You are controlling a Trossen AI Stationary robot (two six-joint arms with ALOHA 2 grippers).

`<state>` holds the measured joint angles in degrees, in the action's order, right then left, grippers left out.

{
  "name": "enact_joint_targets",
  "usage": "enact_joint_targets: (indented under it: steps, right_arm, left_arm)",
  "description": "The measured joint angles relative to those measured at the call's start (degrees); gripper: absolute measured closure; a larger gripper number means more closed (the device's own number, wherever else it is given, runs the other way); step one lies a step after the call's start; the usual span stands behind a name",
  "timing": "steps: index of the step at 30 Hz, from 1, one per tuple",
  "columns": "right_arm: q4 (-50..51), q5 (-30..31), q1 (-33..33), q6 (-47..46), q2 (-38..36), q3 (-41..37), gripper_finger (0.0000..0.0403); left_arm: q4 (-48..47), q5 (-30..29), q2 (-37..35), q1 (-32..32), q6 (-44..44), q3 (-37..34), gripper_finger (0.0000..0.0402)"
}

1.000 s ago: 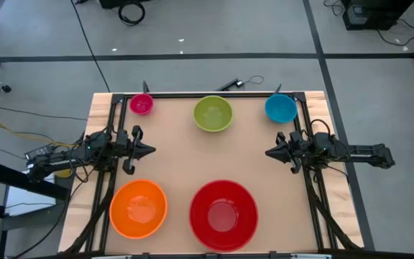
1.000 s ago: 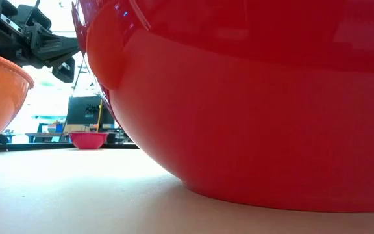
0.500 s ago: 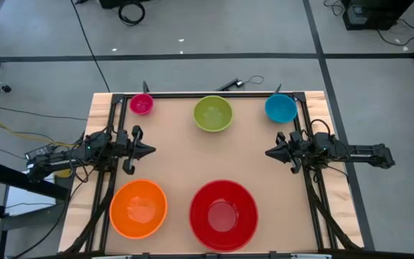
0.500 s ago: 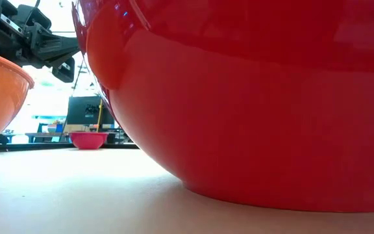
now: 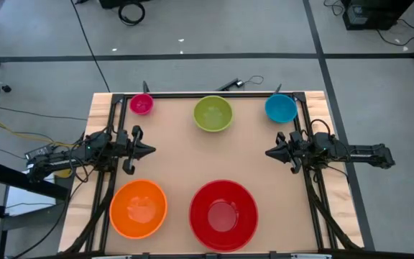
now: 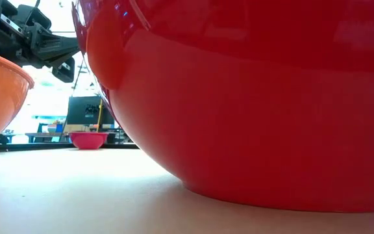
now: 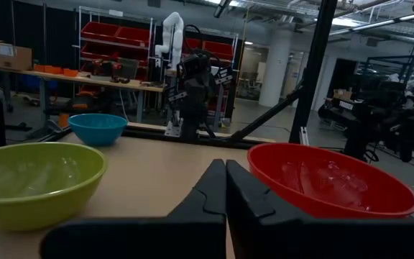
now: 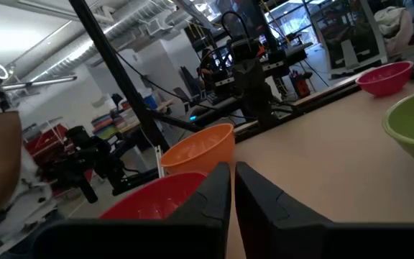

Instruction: Nest bowls inside each other

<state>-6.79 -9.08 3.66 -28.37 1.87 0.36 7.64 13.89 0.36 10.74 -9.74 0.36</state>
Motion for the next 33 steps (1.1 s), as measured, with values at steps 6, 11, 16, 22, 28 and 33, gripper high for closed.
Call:
enact_joint_targets:
  steps: [6, 11, 16, 22, 28, 33]
  right_arm:
    - [0.0, 0.0, 0.0, 0.0, 0.0, 0.0, 0.0373]
    - [-2.2, 2.1, 0.0, 0.0, 0.0, 0.0, 0.0373]
    - [-12.2, 9.1, 0.0, 0.0, 0.0, 0.0, 0.0373]
    - [-26.6, 18.3, 0.2, 2.0, 0.0, 0.0, 0.0373]
    - [-11.4, 37.4, 0.4, -11.0, 1.7, 0.0, 0.0379]
    - [3.0, 29.9, 0.5, -26.3, 9.8, 0.1, 0.0393]
  left_arm:
    - [0.0, 0.0, 0.0, 0.0, 0.0, 0.0, 0.0399]
    - [0.0, 0.0, 0.0, 0.0, 0.0, 0.0, 0.0399]
    - [0.0, 0.0, 0.0, 0.0, 0.0, 0.0, 0.0399]
    - [0.0, 0.0, 0.0, 0.0, 0.0, 0.0, 0.0399]
    - [3.1, -9.3, 0.0, 0.0, -5.2, 0.0, 0.0399]
    - [5.4, -16.8, 0.0, 0.0, -2.6, 0.0, 0.0399]
